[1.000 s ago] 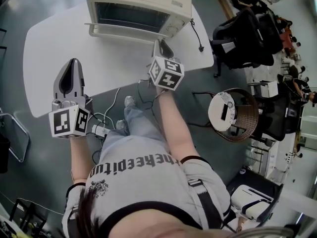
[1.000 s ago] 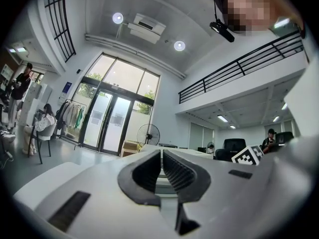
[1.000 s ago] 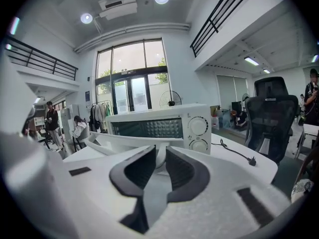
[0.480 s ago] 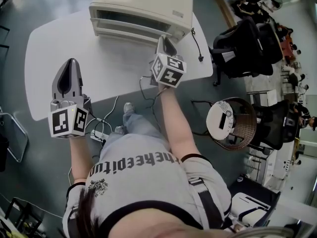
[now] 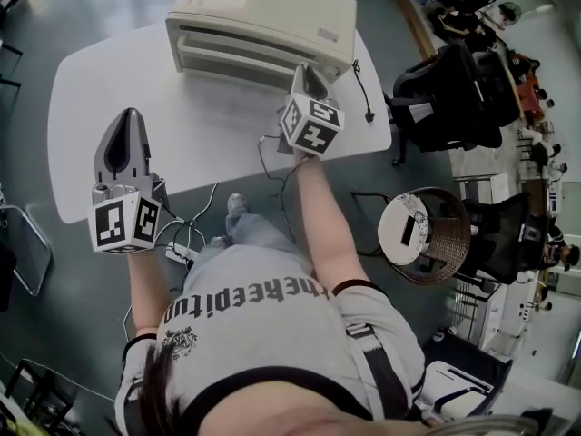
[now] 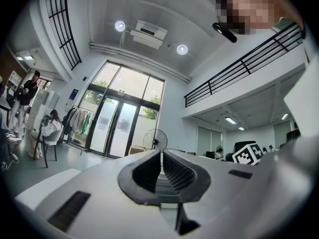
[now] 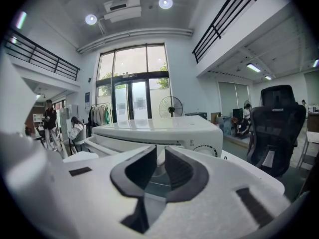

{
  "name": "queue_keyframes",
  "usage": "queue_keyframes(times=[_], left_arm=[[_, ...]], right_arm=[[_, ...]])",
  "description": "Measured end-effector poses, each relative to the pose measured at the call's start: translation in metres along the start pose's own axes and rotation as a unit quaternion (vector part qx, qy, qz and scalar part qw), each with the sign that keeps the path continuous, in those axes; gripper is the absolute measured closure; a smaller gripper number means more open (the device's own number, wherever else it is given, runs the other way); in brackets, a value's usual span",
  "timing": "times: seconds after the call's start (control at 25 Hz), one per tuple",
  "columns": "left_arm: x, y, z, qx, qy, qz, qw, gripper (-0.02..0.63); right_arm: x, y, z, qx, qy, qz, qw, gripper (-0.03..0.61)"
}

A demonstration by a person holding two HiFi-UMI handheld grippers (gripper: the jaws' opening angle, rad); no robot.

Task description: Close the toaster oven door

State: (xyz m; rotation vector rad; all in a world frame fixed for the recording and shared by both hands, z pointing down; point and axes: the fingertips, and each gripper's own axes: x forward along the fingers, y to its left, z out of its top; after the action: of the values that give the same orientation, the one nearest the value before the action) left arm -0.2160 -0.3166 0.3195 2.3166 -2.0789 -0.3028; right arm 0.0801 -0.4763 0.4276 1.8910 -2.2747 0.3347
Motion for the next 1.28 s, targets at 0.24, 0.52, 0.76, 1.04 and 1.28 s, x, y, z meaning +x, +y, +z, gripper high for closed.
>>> queue_keyframes(times=[0.24,0.52,0.76,1.04,1.28], left_arm=[[0.003,0.0,0.001,0.003,-0.001,0.005,1.0,0.598],[0.003,0.002,0.004,0.006,-0.003,0.012,0.9999,0.6],[0.003,0.004,0.005,0.006,-0.005,0.018,0.9998,0.6],[0.002,0.003,0.01,0.011,-0.01,0.021,0.9997,0.6],[0.001,-0.002,0.016,0.016,-0.015,0.014,0.9997,0.6]], right_arm=[[0.007,-0.004,0.005,-0.002,-0.002,-0.001,1.0,0.527],[0.012,-0.005,0.009,-0.006,-0.005,-0.005,1.0,0.529],[0.013,-0.005,0.01,-0.009,-0.009,-0.005,1.0,0.529],[0.009,-0.006,0.011,-0.016,-0.005,0.001,1.0,0.544],[-0.01,0.003,0.009,-0.023,-0.015,0.029,0.999,0.574]])
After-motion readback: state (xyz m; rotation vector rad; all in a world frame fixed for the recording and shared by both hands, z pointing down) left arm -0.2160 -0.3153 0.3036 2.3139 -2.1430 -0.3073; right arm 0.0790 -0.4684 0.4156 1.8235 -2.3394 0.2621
